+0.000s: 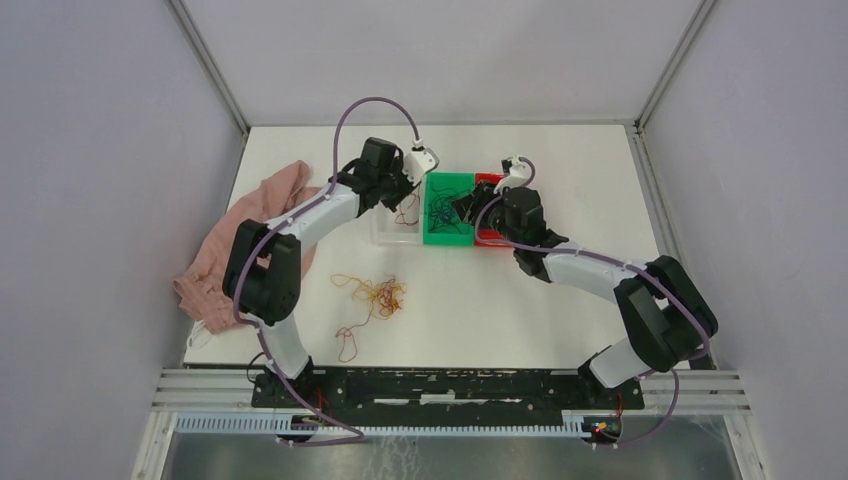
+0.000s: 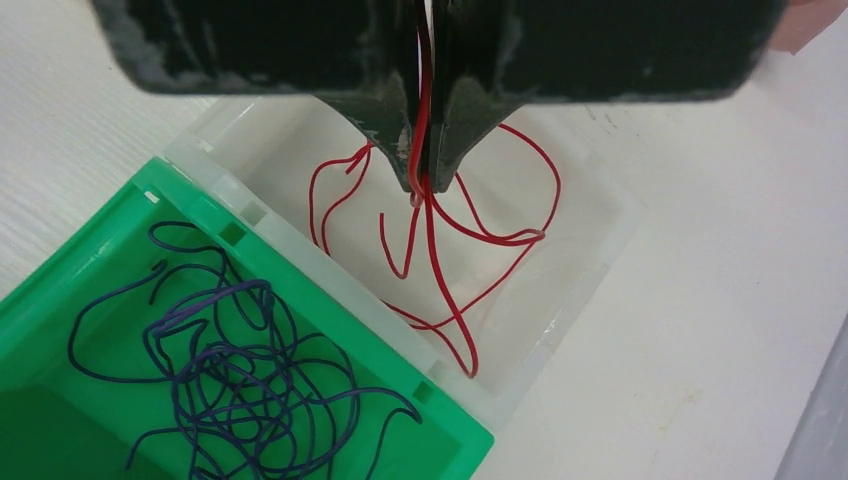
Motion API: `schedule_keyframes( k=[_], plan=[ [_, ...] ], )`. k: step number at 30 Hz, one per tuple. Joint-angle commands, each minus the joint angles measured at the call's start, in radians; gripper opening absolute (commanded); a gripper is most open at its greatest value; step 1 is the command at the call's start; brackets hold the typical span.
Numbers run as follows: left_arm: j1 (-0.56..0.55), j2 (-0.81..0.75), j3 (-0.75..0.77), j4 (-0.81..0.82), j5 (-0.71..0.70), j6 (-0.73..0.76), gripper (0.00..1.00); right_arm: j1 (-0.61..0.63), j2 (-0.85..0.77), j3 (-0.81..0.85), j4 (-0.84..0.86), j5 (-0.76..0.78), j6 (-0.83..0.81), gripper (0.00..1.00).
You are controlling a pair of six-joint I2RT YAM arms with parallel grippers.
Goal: Untangle the cables
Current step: Place the cable in the bin.
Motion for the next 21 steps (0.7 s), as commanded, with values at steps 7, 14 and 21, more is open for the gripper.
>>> schedule_keyframes(
  k=[7, 14, 21],
  plan=[
    [0.021, 0.005, -0.012, 0.028, -0.019, 0.057, 0.45, -0.008, -0.087, -0.014, 0.049, 0.006, 0.009, 0.48],
    [0.039, 0.0, 0.156, -0.116, 0.118, 0.05, 0.73, -0.008, -0.157, 0.008, -0.02, 0.004, -0.032, 0.48],
    [0.076, 0.006, 0.258, -0.228, 0.191, 0.11, 0.81, -0.007, -0.169, 0.033, -0.044, -0.02, -0.045, 0.48]
  ],
)
